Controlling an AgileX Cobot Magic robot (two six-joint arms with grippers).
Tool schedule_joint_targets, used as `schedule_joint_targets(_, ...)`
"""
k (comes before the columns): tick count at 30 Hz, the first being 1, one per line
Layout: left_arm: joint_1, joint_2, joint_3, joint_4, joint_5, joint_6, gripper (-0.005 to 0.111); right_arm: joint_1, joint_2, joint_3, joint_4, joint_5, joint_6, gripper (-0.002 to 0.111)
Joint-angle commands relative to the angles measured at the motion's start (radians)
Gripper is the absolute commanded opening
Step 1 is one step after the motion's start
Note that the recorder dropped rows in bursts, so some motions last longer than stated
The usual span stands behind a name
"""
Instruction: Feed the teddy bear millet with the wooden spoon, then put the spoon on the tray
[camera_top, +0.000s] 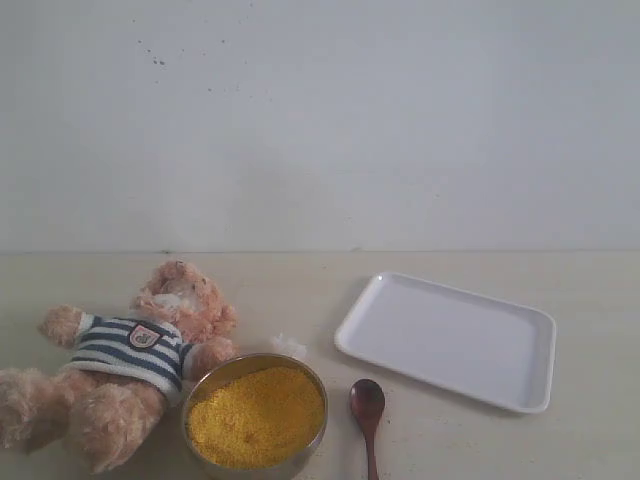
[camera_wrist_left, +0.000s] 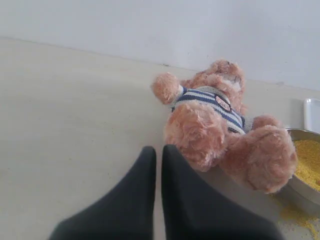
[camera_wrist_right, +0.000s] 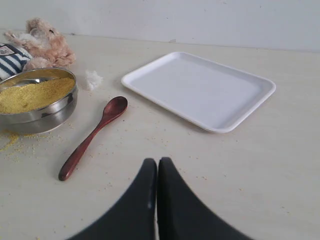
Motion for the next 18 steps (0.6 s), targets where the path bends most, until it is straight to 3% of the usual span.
schedule_joint_targets(1, -0.044, -0.004, -0.003, 0.006, -0.015, 0.012, 0.004, 0.001, -0.005, 0.000, -0.005, -0.004, 0.000, 0.000)
schedule_joint_targets(13, -0.057, -0.004, -0.003, 0.056, -0.028, 0.140, 0.004, 0.001, -0.005, 0.000, -0.005, -0.004, 0.000, 0.000)
schedule_joint_targets(16, -0.055, -0.004, -0.003, 0.162, -0.128, 0.277, 0.004, 0.001, -0.005, 0.000, -0.005, -0.004, 0.000, 0.000)
schedule_joint_targets(18, -0.055, -0.004, -0.003, 0.112, -0.243, 0.239, 0.004, 0.001, -0.005, 0.000, -0.005, -0.004, 0.000, 0.000)
